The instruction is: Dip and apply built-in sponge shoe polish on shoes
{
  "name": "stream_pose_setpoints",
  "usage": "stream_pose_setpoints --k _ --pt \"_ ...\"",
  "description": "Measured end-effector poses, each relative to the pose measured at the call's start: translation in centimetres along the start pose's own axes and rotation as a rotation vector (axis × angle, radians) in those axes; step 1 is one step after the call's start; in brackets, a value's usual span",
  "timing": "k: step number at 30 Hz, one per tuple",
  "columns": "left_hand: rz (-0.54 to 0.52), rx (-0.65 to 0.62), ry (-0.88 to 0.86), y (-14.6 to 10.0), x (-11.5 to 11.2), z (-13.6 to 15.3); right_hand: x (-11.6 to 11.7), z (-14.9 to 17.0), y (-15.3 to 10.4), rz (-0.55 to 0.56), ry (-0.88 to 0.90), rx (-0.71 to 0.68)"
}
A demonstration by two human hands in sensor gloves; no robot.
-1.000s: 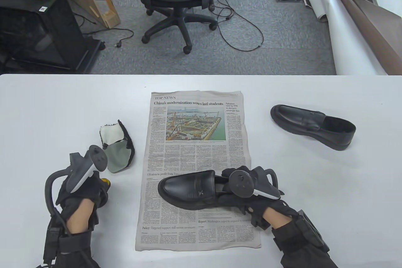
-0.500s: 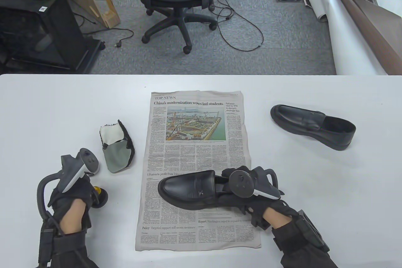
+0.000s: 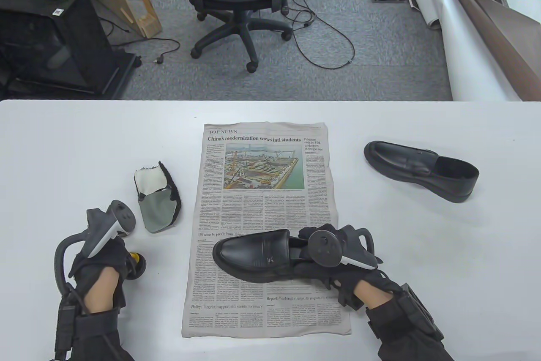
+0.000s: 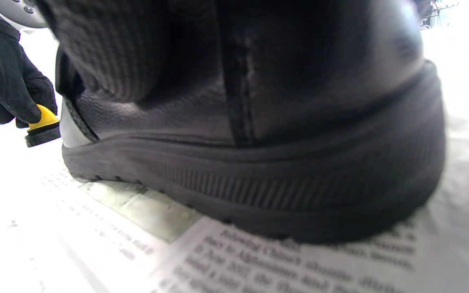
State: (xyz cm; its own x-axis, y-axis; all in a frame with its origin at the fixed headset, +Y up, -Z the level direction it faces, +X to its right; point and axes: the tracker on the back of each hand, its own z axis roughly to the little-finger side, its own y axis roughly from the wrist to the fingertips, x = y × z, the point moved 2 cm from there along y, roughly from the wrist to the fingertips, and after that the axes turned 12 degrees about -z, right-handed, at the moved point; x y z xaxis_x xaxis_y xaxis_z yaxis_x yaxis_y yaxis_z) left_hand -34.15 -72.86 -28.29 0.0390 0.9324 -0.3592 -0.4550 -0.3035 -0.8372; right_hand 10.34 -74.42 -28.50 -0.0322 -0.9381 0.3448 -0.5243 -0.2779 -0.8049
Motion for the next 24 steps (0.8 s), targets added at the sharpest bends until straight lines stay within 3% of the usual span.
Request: stream_pose_setpoints --k 4,8,13,16,24 --pt "-0.018 0.026 0.026 -0.4 0.5 0.3 0.0 0.0 0.0 -0.001 0.001 0.000" --pt "-0.129 0.009 -0.005 -2.4 3.0 0.4 0.0 0.0 0.0 -0.003 0.003 -0.003" --pt "-0.300 -0.178 -0.244 -4.6 5.4 -2.2 0.0 0.0 0.0 -0.004 0.006 -0.009" --pt "-0.356 -0.216 -0.334 -5.1 5.6 -3.4 -0.1 -0.1 0.0 0.021 0.007 -0.022" --pt "-0.506 -0.279 -0.326 -6.0 5.5 -5.5 -0.4 -0.3 -0.6 0.069 0.007 -0.083"
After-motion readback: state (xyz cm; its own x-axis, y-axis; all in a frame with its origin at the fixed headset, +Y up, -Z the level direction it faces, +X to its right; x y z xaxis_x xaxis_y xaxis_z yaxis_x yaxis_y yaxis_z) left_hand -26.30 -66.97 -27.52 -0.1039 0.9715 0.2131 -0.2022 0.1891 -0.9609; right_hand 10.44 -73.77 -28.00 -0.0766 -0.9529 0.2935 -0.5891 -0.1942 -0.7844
